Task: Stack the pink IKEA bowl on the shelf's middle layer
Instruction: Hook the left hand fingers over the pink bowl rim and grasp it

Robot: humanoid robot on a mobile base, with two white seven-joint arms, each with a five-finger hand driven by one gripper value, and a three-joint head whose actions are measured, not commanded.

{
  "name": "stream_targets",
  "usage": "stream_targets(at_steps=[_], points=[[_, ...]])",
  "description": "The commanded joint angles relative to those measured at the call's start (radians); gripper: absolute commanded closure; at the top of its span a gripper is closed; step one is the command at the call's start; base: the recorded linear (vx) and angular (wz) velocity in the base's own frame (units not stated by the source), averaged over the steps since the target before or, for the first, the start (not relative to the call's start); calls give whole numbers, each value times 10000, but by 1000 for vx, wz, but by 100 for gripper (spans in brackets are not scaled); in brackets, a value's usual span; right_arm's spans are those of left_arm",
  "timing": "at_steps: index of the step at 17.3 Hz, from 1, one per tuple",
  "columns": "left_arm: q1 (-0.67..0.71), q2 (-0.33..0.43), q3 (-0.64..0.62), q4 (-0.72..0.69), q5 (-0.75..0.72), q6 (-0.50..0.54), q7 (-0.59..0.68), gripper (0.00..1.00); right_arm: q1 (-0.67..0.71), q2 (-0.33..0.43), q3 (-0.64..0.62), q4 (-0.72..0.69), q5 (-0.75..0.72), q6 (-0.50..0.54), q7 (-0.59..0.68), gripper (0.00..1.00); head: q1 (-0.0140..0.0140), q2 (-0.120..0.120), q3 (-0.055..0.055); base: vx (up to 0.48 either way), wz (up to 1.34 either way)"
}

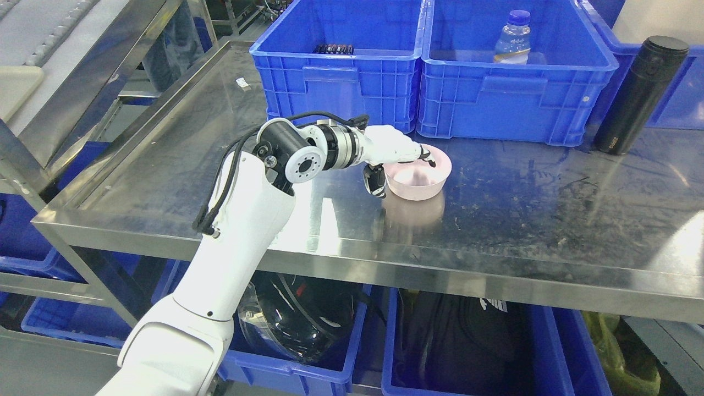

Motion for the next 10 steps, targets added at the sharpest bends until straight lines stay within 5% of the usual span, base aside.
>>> stream_targets(at_steps=[1,5,8,10], points=[[-294,-261,-408,1819,521,-157,201,32,31,-175,0,-175,0,-6,-4,0,0,0,0,0,0],[-278,-261,-654,1988,754,-493,323,49,31,-175,0,-175,0,-6,-4,0,0,0,0,0,0],[-278,-261,-120,2188,724,-1674,278,93,31,-175,0,-175,0,-6,-4,0,0,0,0,3,0],[-309,-261,326,2097,723,-1768,338,100,31,-175,0,-175,0,-6,-4,0,0,0,0,12,0]])
